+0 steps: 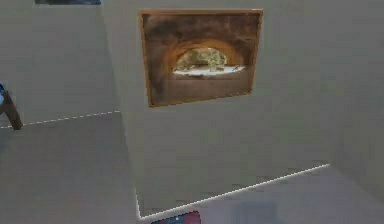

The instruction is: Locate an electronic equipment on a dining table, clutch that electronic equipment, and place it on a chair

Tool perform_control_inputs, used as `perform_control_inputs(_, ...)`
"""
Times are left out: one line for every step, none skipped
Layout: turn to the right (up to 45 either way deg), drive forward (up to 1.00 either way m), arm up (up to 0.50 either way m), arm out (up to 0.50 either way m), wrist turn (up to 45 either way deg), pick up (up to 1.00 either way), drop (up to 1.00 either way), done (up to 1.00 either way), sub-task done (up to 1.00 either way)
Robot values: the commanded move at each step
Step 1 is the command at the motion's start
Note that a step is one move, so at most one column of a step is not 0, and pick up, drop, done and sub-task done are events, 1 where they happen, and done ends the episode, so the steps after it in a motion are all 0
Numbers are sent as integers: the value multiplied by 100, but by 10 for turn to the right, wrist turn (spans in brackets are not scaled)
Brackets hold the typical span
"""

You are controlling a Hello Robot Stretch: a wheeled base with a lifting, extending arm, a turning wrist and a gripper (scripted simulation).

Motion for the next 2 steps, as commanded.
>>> perform_control_inputs(-450,0,0,0,0,0,0,0,0)
perform_control_inputs(-450,0,0,0,0,0,0,0,0)
